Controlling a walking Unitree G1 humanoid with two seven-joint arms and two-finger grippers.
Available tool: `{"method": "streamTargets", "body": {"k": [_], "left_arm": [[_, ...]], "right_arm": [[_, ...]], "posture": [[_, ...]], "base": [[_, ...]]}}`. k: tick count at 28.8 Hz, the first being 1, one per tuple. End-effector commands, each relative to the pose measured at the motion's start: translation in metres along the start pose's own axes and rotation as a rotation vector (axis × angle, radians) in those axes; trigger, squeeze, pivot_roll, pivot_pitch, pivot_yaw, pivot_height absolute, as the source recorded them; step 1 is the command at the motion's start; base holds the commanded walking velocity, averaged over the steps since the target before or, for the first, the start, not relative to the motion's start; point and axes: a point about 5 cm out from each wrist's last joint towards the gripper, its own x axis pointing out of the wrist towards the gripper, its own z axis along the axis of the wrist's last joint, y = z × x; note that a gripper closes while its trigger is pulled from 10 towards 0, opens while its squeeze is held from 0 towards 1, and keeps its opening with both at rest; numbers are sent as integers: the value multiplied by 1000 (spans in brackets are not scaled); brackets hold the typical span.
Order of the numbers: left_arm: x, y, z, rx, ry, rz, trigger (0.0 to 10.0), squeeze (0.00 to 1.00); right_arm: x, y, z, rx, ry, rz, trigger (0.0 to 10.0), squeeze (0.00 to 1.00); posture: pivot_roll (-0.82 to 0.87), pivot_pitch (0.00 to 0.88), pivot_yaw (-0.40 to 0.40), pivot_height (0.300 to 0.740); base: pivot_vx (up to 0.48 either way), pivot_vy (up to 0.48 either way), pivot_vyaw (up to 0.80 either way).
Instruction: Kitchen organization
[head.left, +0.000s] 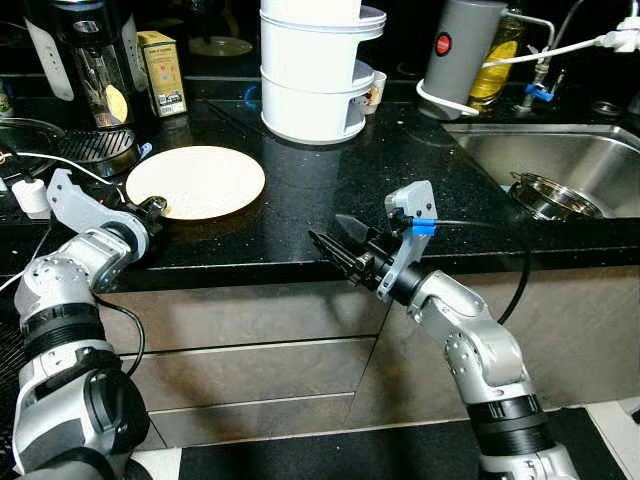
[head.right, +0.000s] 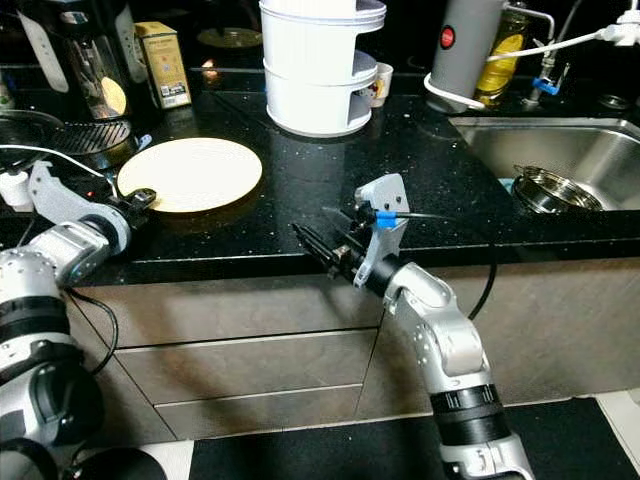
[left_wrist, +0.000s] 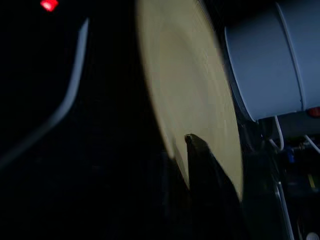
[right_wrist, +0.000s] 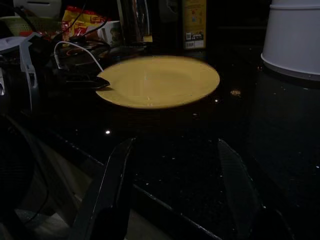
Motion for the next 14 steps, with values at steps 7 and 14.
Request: {"method": "streamTargets", "body": {"k": [7, 14], "left_arm": [[5, 11, -20, 5, 99, 42, 0, 0], [-1, -28, -16, 161, -45, -147, 0, 0]], "right_arm": [[-2, -1, -1, -7, 5, -8, 10000, 0], [-2, -3, -1, 9, -5, -20, 10000, 0]], "posture": [[0, 0, -51, 740], [-3, 0, -50, 740]], "base": [[0, 0, 0], [0, 0, 0]]}}
